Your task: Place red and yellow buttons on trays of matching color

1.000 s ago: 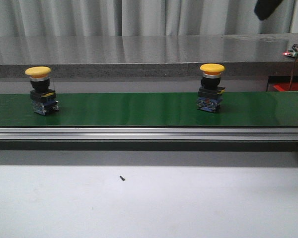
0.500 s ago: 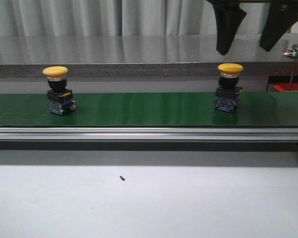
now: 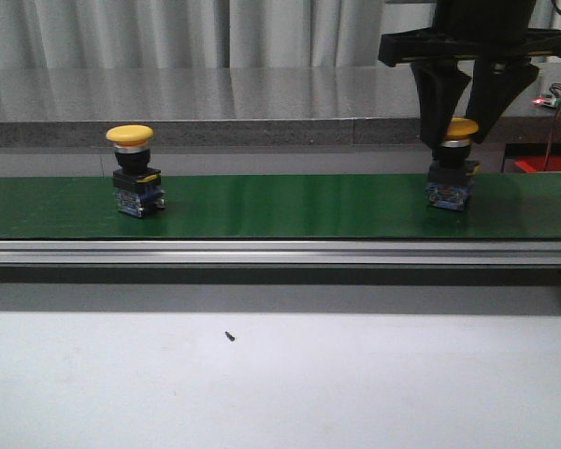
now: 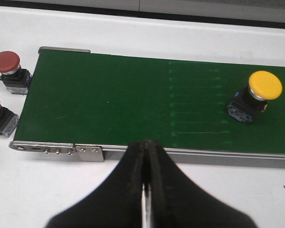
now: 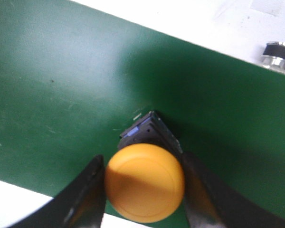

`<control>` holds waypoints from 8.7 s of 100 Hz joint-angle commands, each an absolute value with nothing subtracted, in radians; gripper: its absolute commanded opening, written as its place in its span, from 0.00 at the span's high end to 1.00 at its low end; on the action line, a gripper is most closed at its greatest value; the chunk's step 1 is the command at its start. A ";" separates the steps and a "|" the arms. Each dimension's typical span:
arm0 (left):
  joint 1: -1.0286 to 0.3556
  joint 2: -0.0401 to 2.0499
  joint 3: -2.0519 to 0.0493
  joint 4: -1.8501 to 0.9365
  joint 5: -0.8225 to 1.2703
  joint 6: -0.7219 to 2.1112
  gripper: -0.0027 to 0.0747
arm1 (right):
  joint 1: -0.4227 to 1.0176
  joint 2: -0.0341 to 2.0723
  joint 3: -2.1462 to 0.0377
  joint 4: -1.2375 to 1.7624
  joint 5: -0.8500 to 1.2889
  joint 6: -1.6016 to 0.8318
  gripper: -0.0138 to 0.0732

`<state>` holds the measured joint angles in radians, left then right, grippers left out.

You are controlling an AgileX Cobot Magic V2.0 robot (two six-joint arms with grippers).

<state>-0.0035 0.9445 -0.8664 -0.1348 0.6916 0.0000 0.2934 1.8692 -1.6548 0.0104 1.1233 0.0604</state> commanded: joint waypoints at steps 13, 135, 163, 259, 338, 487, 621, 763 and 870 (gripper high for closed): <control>-0.012 0.936 -0.892 -0.142 0.631 0.000 0.99 | 0.282 1.801 -1.689 0.000 1.107 0.054 0.56; -0.012 0.928 -0.892 -0.143 0.608 0.000 0.99 | -0.357 1.487 -1.191 0.063 0.911 0.042 0.56; -0.012 0.928 -0.892 -0.143 0.608 0.000 0.99 | -0.357 1.596 -1.185 0.068 0.884 0.042 0.56; -0.012 0.903 -0.892 -0.139 0.608 0.000 0.99 | -0.299 1.422 -1.186 0.186 0.927 -0.067 0.24; -0.012 0.893 -0.892 -0.139 0.613 0.000 0.99 | 0.251 1.538 -1.508 0.214 1.073 -0.120 0.24; -0.012 0.891 -0.892 -0.139 0.616 0.000 0.99 | 0.368 1.869 -1.813 0.089 1.209 -0.059 0.60; -0.012 0.891 -0.892 -0.139 0.601 0.000 0.99 | -0.497 1.652 -1.482 0.157 1.084 0.011 0.61; -0.012 0.891 -0.892 -0.145 0.590 0.000 0.99 | -0.497 1.790 -1.387 0.141 0.861 0.010 0.26; -0.012 0.891 -0.892 -0.145 0.589 0.000 0.99 | -0.069 1.230 -1.071 0.131 0.641 -0.124 0.92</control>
<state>-0.0035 0.9021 -0.8664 -0.1322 0.6622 0.0000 -0.0965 1.3282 -1.1142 0.1289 0.7530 -0.0960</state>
